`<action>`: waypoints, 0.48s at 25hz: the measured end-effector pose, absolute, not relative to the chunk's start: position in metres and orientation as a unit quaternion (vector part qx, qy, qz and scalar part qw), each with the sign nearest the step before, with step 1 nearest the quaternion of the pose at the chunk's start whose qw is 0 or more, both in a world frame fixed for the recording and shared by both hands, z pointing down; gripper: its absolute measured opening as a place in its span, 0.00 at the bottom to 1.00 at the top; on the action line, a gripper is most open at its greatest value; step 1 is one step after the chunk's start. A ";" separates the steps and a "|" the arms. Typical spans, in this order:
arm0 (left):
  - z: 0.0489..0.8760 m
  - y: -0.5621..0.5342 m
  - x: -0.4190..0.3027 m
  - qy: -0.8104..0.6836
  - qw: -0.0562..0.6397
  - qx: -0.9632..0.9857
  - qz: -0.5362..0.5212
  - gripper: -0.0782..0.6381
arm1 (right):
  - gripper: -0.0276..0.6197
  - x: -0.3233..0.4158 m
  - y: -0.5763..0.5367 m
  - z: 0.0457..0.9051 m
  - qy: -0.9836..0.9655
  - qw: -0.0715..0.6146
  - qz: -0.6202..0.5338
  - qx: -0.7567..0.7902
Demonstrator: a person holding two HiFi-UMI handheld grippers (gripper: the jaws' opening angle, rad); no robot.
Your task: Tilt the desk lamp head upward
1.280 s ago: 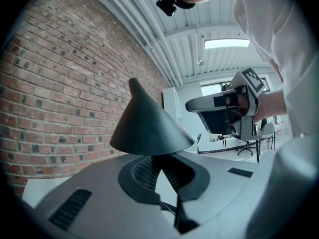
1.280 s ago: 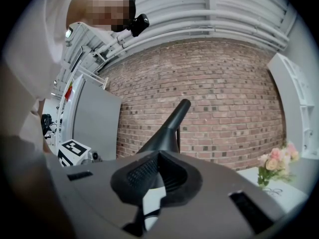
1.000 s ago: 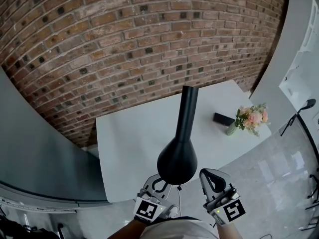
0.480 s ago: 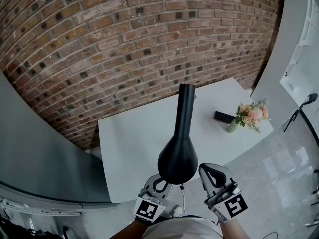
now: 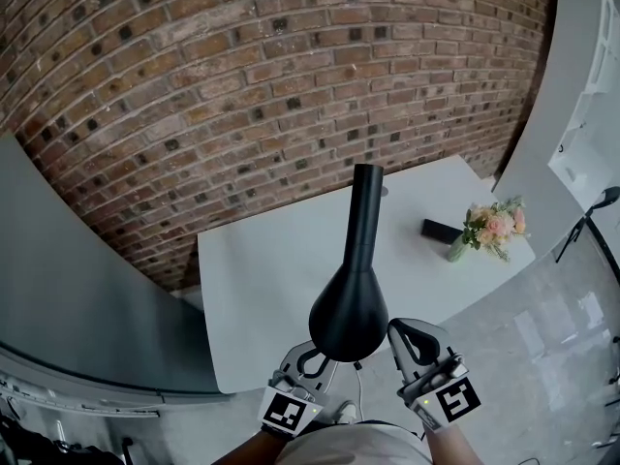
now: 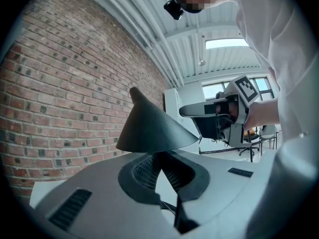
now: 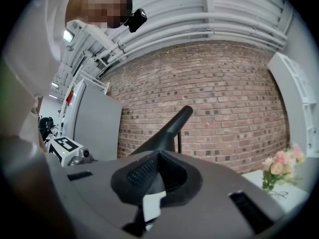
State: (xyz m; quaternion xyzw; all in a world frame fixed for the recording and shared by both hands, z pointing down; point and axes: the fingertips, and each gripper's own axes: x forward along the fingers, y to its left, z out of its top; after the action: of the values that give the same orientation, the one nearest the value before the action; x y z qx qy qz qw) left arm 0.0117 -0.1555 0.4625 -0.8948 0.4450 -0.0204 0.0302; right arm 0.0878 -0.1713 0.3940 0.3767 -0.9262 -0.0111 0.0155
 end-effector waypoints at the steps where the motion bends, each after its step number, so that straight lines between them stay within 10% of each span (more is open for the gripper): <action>1: 0.461 -0.154 0.011 0.446 0.030 -0.894 -0.020 0.12 | 0.06 0.088 -0.171 0.394 -0.926 0.013 -0.011 0.376; 12: 0.445 -0.145 0.009 0.450 0.043 -0.892 -0.012 0.12 | 0.06 0.090 -0.167 0.385 -0.925 -0.011 -0.018 0.380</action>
State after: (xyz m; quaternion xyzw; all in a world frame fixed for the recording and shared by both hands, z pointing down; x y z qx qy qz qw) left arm 0.0093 -0.1451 0.4452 -0.8919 0.4500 -0.0123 0.0432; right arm 0.0897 -0.1667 0.3849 0.3801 -0.9247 -0.0183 -0.0113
